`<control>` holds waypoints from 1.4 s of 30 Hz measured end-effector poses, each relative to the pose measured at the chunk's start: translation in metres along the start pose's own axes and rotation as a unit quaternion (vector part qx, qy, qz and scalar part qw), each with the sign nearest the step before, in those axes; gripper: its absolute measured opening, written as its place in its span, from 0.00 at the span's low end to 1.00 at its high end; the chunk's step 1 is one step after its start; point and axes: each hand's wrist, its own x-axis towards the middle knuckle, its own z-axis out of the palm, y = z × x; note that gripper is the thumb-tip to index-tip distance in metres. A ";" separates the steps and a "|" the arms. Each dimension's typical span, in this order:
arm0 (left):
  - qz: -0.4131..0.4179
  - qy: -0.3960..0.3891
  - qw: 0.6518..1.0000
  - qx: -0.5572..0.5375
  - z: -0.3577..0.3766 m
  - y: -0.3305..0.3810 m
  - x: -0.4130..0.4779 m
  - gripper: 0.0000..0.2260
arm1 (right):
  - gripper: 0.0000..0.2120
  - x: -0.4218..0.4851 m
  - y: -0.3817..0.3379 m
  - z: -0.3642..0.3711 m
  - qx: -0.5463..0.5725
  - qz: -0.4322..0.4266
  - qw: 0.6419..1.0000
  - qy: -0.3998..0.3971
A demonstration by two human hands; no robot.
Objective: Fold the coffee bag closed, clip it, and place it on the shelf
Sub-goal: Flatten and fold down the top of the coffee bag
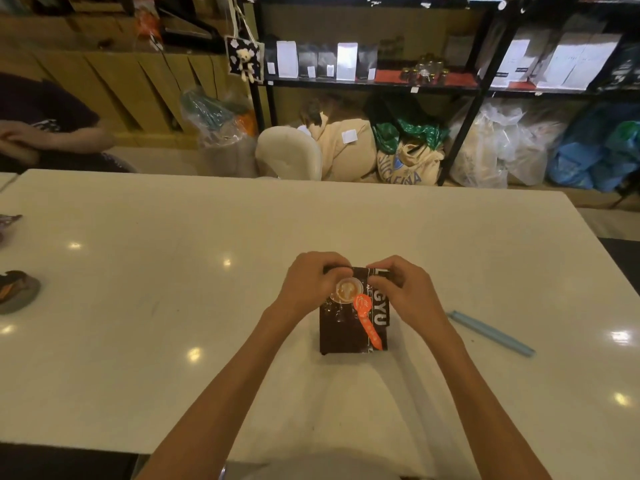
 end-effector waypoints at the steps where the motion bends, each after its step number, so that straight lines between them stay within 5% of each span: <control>1: 0.003 0.025 1.000 -0.003 0.003 0.002 -0.005 0.05 | 0.09 0.000 -0.003 -0.003 -0.023 -0.005 1.000 -0.011; 6: 0.035 0.118 0.992 -0.020 0.008 0.006 -0.023 0.05 | 0.01 -0.004 -0.027 -0.002 -0.102 -0.046 0.993 -0.025; 13: 0.114 0.149 0.982 0.017 0.011 0.019 -0.039 0.06 | 0.05 -0.021 -0.038 0.008 -0.163 -0.093 0.982 0.022; 20: 0.063 0.202 0.972 -0.102 0.002 0.038 -0.037 0.08 | 0.07 -0.028 -0.048 0.008 0.052 -0.063 0.990 0.115; 28: 0.050 0.185 0.967 -0.171 -0.007 0.044 -0.028 0.10 | 0.12 -0.020 -0.046 0.003 0.170 -0.049 0.971 0.162; 32: -0.017 0.124 0.940 -0.316 0.013 0.048 -0.029 0.06 | 0.11 -0.014 -0.035 0.012 0.153 -0.044 0.953 0.258; 35: -0.088 0.068 0.941 -0.321 0.040 0.039 -0.035 0.07 | 0.10 -0.008 -0.028 0.021 0.161 -0.025 0.934 0.316; 38: -0.101 0.163 0.944 -0.269 0.054 0.029 -0.036 0.11 | 0.09 -0.013 -0.021 0.041 0.134 0.023 0.940 0.312; 42: -0.097 0.216 0.941 -0.242 0.065 0.016 -0.040 0.08 | 0.22 -0.025 -0.001 0.062 0.018 0.058 0.955 0.290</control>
